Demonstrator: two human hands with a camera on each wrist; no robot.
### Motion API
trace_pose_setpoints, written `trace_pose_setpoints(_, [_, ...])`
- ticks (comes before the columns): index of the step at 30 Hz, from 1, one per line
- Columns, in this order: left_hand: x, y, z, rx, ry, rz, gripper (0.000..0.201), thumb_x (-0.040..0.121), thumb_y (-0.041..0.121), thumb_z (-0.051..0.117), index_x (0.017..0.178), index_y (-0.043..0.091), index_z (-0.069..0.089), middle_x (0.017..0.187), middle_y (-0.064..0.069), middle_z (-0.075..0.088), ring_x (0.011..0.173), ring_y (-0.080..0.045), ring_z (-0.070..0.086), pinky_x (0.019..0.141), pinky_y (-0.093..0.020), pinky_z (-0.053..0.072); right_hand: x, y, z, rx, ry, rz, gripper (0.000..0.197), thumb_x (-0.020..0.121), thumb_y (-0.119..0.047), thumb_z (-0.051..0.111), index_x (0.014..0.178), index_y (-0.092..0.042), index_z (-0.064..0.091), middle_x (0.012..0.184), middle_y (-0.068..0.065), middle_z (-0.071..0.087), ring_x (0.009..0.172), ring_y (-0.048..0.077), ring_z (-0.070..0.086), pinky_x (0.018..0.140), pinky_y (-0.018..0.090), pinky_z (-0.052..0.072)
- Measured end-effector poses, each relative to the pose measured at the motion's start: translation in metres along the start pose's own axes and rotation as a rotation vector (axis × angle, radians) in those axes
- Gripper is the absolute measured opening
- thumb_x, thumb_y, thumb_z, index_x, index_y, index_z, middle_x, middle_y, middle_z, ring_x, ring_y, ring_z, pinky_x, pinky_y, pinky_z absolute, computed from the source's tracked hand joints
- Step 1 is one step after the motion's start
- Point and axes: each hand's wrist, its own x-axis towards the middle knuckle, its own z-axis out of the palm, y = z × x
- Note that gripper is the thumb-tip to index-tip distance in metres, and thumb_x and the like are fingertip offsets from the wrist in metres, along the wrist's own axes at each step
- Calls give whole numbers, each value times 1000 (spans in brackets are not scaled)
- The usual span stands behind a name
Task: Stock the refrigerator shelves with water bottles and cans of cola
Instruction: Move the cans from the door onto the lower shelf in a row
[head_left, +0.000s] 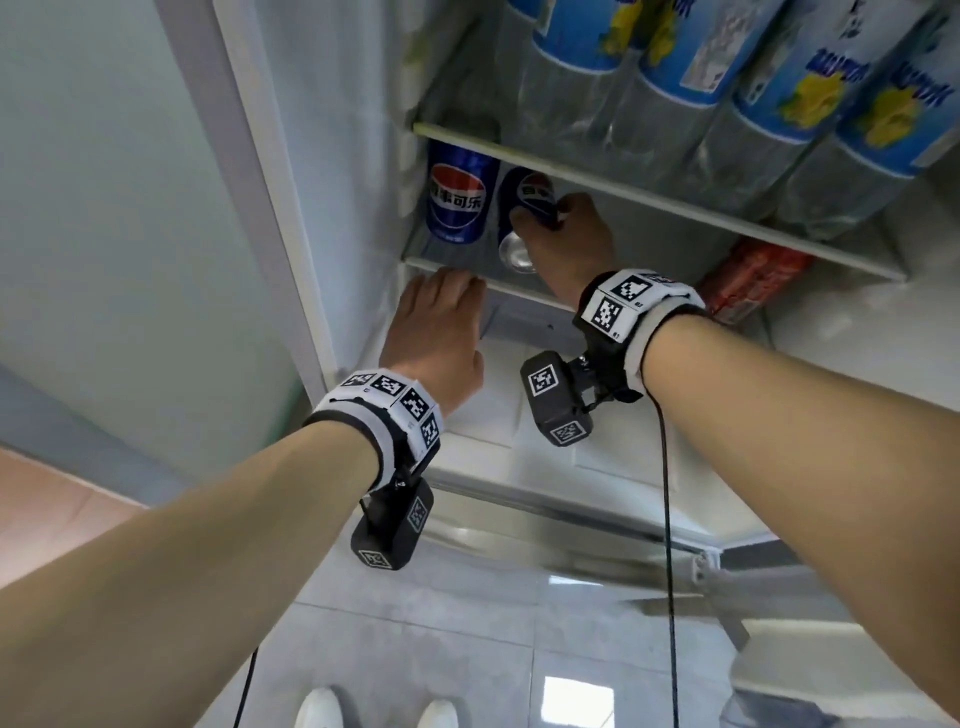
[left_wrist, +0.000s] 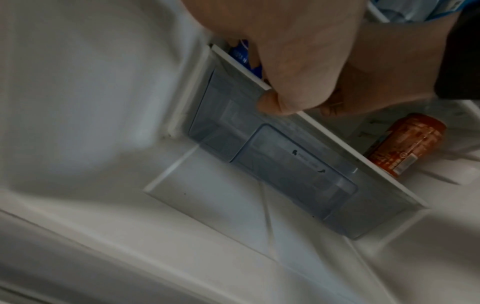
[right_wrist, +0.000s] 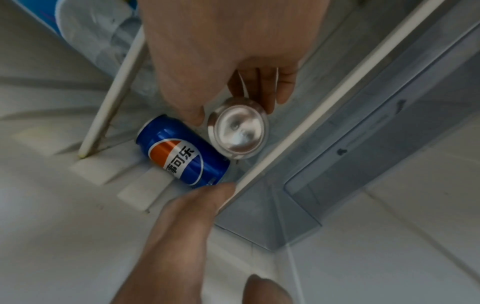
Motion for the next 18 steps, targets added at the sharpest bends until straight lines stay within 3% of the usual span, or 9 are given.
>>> trace_pose_setpoints(3, [1,-1,3,23,-24,-1,80,86,23,58,155,10,19,155,-5,23,147,-26,19,124,-40,10,10,-5,9,-14,-8,-8,66,87,-54,63,131,-7,46,132,13,60,116,30,60,83,28,45])
trace_pose_setpoints(6, [3,0,2,14,-20,-15,77,86,21,58,154,11,22,156,-5,25,145,-25,23,120,-38,18,17,-7,13,-34,-41,13,70,82,-52,69,131,-6,48,126,10,60,111,26,61,84,31,52])
trace_pose_setpoints(9, [5,0,-1,8,-14,-39,73,84,20,59,151,13,28,154,-4,29,141,-24,30,111,-40,30,19,-6,10,-45,-122,32,51,81,-45,72,114,-9,58,98,2,60,90,17,59,69,26,48])
trace_pose_setpoints(11, [7,1,-4,5,-18,-61,72,85,22,59,150,16,30,151,-3,32,138,-24,33,105,-42,36,17,-4,4,-71,-141,33,42,79,-44,74,103,-12,60,84,-1,60,86,17,60,69,27,51])
trace_pose_setpoints(16, [13,1,-13,44,-22,-46,62,87,27,59,145,19,40,143,-1,40,131,-25,38,93,-41,44,15,4,-4,-246,-140,-23,53,73,-42,76,111,-7,62,105,6,65,97,22,64,83,35,58])
trace_pose_setpoints(18, [15,1,-15,57,-24,-44,59,86,25,60,142,18,44,140,-1,43,129,-25,40,89,-40,45,17,2,-9,-345,-189,-19,58,68,-44,79,110,-6,65,109,7,68,99,24,66,81,36,59])
